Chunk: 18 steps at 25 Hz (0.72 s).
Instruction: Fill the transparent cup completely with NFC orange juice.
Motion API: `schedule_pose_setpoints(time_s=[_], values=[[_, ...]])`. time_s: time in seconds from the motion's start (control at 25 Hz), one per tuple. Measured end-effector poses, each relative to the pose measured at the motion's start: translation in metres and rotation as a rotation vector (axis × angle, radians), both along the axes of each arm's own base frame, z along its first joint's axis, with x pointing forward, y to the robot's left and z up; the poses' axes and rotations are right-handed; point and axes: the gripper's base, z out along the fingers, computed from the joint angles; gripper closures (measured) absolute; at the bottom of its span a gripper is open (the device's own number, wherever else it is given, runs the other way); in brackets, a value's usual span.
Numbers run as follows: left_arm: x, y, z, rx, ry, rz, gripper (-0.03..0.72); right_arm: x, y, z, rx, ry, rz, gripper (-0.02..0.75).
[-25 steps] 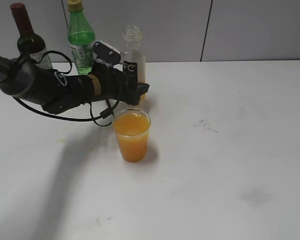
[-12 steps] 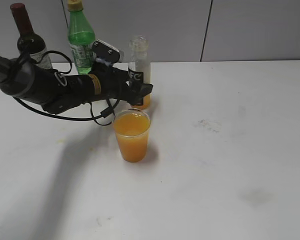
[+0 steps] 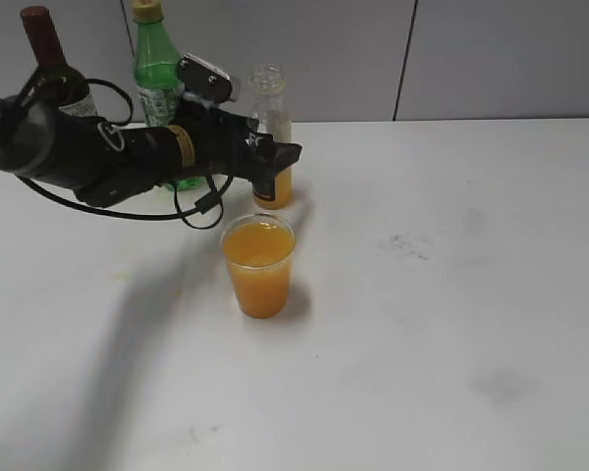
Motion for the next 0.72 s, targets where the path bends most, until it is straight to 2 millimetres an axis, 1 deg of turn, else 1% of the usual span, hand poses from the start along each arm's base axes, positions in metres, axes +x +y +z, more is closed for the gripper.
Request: schedule_pose_setpoints(time_s=[0.2,0.36,0.52,0.64,0.72], values=[[0.001,0.003,0.03,-0.013,-0.055,0.008,0.0,0.0,0.0,0.0,0.0,0.0,0.0,0.237],[-0.002,0.007,0.065,-0.026,-0.118,0.017,0.004,0.0,0.0,0.0,0.0,0.0,0.0,0.237],[-0.01,0.012,0.108,-0.016,-0.198,0.019,0.014,0.0,0.0,0.0,0.0,0.0,0.0,0.237],[-0.019,0.018,0.143,0.009,-0.249,0.043,0.029,0.0,0.0,0.0,0.0,0.0,0.0,0.237],[-0.029,0.024,0.169,0.046,-0.266,0.084,0.037,0.0,0.0,0.0,0.0,0.0,0.0,0.237]])
